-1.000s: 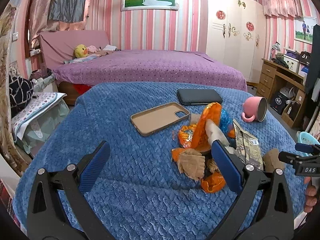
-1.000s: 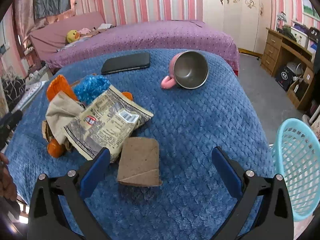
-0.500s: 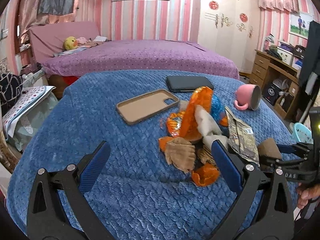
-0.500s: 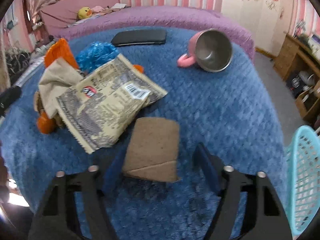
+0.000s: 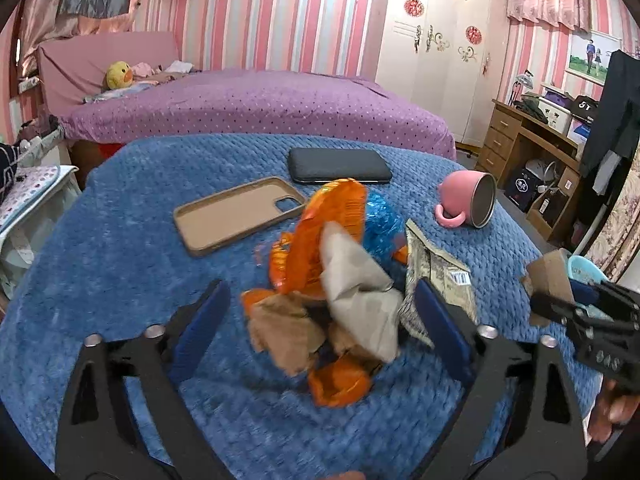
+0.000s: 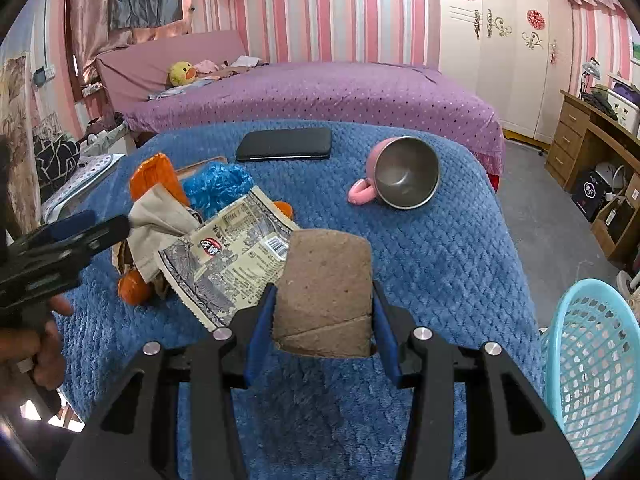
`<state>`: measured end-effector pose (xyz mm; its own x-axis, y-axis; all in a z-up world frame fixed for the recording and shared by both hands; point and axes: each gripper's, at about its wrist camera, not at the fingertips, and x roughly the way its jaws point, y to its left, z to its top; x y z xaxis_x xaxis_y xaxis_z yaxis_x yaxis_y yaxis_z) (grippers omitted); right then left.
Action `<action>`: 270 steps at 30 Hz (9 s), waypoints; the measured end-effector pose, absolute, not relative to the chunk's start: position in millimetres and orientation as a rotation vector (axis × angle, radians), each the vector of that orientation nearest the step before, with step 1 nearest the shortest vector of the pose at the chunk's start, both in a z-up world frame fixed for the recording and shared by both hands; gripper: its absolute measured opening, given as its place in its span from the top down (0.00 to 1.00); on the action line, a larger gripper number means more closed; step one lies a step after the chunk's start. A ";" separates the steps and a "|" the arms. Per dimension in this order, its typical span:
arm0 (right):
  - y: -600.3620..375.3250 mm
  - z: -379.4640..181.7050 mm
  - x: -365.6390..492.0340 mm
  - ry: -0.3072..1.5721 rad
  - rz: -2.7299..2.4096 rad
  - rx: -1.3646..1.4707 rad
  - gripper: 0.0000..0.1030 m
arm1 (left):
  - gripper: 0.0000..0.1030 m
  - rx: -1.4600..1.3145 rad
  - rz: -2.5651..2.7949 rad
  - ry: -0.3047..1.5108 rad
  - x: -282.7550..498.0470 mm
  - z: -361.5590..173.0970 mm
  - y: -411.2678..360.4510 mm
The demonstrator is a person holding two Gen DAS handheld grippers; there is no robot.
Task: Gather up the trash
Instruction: 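Lower the right tool onto the brown cardboard tube and close it, then close the left tool on the beige tissue in the wrapper pile, then carry the tube into the blue basket and open the right tool while the left tool carries the tissue, then open the left tool over the blue basket to drop the tissue, then grasp the orange snack wrapper with the left tool while the right tool reaches the printed packet, then close the right tool on the printed snack packet and lift it, then carry the printed packet with the right tool while the left tool carries the orange wrapper to the basket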
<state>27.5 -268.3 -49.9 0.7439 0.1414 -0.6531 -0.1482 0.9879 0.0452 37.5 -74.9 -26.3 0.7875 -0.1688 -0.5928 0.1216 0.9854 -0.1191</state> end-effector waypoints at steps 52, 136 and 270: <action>-280.9 -8.1 -5.3 0.495 0.107 0.007 0.55 | 0.91 0.012 -0.215 0.445 -12.5 20.9 -99.4; -291.1 -22.5 27.3 0.521 0.023 0.079 0.20 | 0.07 0.002 -0.071 0.505 22.0 9.3 -38.6; -335.2 -2.5 -1.4 0.446 -0.018 0.099 0.88 | 0.98 0.056 -0.418 0.205 -51.9 52.4 -172.6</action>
